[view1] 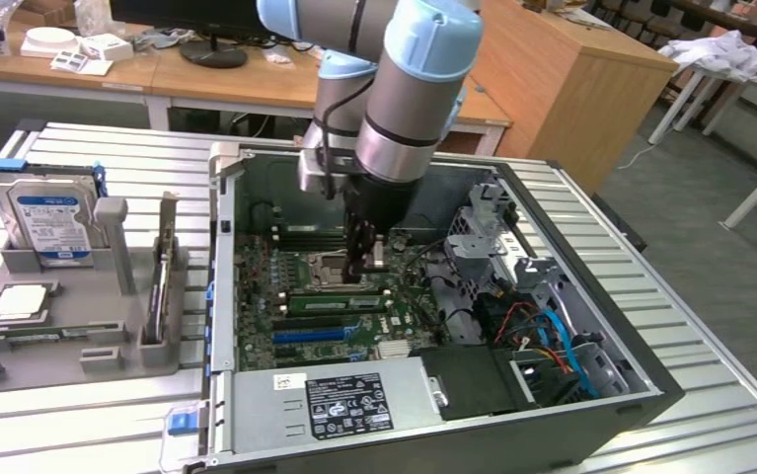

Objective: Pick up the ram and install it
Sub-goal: 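Press down the ram until it locks into place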

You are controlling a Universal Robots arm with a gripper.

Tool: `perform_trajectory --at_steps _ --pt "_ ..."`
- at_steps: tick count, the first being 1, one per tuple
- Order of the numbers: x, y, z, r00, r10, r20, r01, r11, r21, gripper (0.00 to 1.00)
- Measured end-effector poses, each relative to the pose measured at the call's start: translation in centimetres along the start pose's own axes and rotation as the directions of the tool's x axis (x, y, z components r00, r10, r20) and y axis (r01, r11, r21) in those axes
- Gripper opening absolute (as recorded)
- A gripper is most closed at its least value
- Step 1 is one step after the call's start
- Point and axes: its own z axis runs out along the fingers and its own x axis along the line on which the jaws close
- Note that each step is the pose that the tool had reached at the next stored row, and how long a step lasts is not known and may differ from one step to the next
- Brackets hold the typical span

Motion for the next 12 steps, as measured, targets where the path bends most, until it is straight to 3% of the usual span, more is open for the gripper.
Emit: perform_trajectory --at_steps 6,12 --pt "0.0 1.64 0.07 1.0 0.0 0.0001 0.0 1.0 0.0001 0.11" --pt "0.0 1.92 0.08 1.0 0.0 0.0 0.0 1.0 0.0 0.11"
